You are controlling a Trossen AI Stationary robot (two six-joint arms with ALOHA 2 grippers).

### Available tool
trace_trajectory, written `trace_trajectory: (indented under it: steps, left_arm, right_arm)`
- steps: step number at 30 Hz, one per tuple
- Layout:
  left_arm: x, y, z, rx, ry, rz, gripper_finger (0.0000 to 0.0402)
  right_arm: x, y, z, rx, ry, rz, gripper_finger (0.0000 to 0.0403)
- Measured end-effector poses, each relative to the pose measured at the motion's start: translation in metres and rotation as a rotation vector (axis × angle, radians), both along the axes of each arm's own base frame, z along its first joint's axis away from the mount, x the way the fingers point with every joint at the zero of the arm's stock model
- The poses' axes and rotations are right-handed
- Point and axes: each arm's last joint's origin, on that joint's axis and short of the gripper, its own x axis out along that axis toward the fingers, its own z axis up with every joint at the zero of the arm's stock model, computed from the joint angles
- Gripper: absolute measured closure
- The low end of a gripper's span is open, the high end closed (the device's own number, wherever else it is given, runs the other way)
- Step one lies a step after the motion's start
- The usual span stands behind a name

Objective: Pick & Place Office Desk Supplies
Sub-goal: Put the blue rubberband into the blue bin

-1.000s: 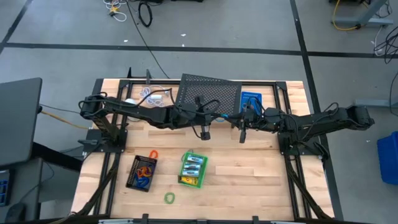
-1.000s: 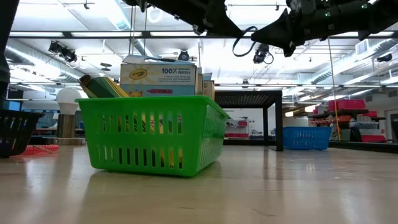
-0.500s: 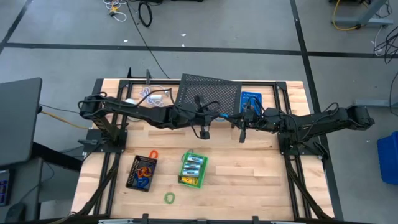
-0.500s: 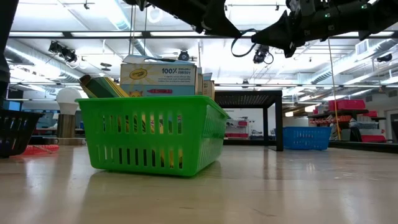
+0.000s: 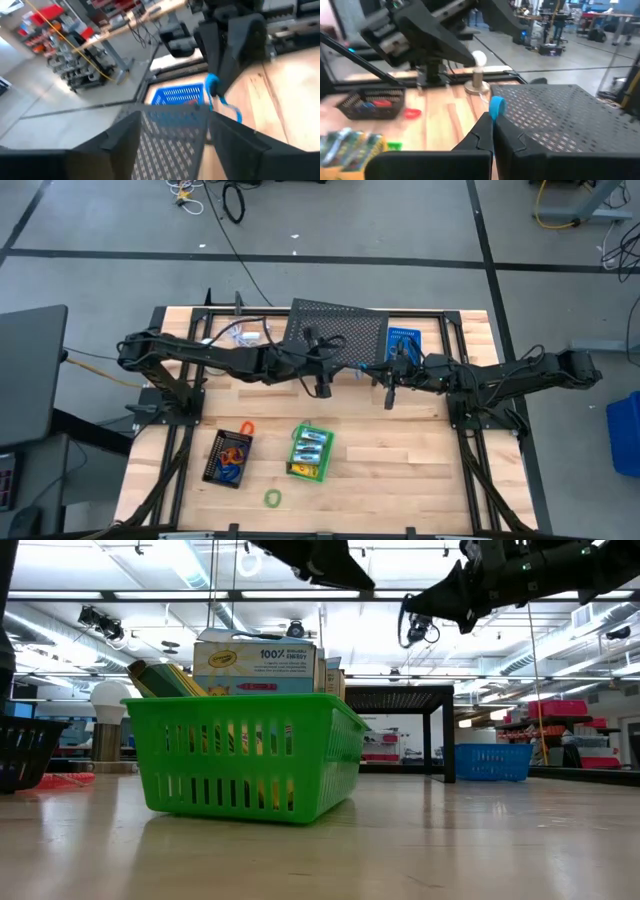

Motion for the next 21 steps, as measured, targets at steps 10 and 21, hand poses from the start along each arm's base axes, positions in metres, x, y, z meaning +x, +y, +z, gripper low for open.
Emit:
trace_trajectory:
  steps: [10,21]
  left_arm:
    - [-0.022,-0.003,0.009,-0.082,0.105,-0.110,0.0129]
    - [-0.053,-0.002,0.002,-0.093,0.173,-0.112,0.0131]
  right_arm:
    - [-0.003,-0.010,-0.008,-0.022,0.099,-0.117,0.0403]
    - [-0.026,-0.016,-0.007,-0.085,0.210,-0.324,0.0403]
